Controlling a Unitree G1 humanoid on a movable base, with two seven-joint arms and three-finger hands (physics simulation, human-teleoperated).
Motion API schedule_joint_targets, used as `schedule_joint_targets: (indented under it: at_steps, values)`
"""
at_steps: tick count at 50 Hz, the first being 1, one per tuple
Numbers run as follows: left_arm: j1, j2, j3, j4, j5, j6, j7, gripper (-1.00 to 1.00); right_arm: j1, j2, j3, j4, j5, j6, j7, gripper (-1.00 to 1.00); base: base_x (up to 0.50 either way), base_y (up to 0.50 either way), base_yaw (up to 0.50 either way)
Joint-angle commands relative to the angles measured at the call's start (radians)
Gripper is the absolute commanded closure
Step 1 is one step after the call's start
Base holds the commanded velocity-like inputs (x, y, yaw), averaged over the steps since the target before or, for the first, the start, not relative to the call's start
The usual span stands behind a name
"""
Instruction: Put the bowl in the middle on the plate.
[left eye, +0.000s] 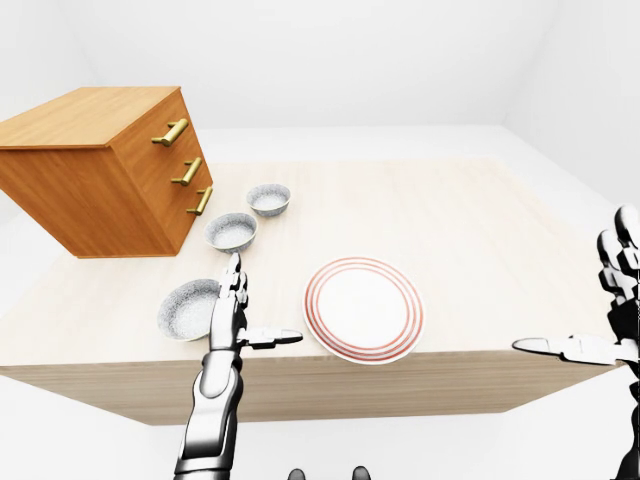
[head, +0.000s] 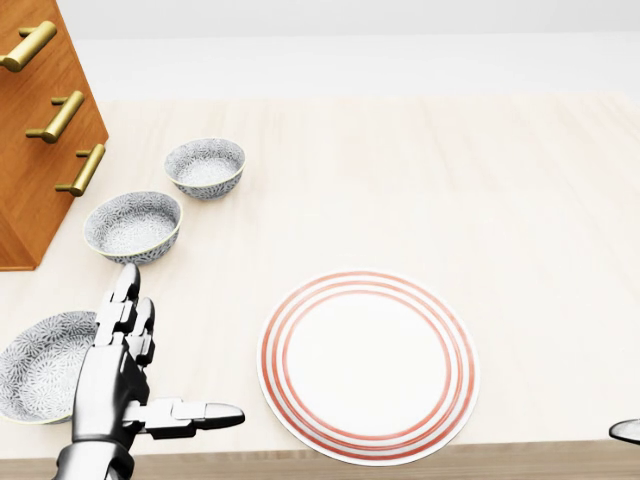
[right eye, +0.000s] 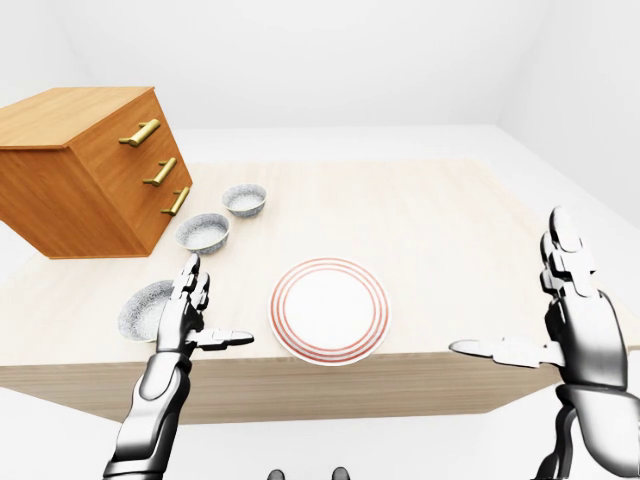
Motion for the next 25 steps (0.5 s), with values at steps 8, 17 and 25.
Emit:
schedule_joint_targets:
  at_steps: [8, 17, 25]
  values:
    - [-0.002, 0.001, 0.001, 0.012, 0.006, -0.008, 0.003, -1.0, -0.017, -0.122, -0.253, 0.047, 0.043, 0.0, 0.134, -1.0, 0.0, 0.0, 0.0]
    - [-0.004, 0.001, 0.002, 0.017, 0.01, -0.008, 0.007, -1.0, -0.009, -0.166, -0.298, 0.261, 0.051, 0.0, 0.157, -1.0, 0.0, 0.0, 0.0]
    - [-0.005, 0.001, 0.002, 0.02, 0.009, -0.009, 0.007, -1.0, 0.014, -0.164, -0.273, 0.315, 0.047, 0.0, 0.138, -1.0, 0.0, 0.0, 0.0]
